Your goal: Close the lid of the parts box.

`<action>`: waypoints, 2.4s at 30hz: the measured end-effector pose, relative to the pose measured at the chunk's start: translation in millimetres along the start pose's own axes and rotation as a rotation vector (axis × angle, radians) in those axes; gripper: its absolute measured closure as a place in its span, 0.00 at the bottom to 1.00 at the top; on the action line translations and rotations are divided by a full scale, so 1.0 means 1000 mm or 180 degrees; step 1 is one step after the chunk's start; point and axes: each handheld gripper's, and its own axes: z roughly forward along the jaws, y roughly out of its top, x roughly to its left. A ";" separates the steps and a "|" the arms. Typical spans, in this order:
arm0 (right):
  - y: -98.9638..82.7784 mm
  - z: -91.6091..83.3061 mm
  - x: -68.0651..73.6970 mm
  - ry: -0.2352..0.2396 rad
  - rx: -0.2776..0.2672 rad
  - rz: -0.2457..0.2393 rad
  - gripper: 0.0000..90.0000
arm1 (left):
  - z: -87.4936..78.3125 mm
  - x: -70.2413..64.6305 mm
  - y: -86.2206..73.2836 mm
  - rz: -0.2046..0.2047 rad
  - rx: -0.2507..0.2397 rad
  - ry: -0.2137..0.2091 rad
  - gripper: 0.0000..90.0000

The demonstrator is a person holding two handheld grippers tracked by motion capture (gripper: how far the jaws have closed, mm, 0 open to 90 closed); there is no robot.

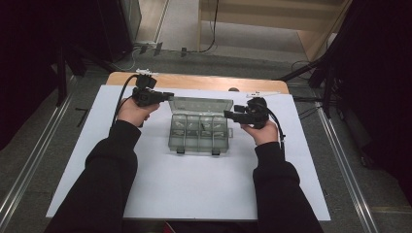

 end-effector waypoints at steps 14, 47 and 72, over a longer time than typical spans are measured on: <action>-0.001 -0.021 -0.016 -0.0117 0.0032 0.0210 1.00 | 0.002 0.001 0.001 -0.0045 0.0005 -0.0036 0.98; 0.031 -0.004 -0.007 0.0126 0.0145 0.0208 1.00 | -0.007 -0.008 -0.011 0.0026 -0.0054 -0.0174 0.98; 0.024 -0.004 0.012 0.0298 0.0434 0.0127 1.00 | -0.018 -0.018 -0.032 0.0115 -0.0024 -0.0283 0.98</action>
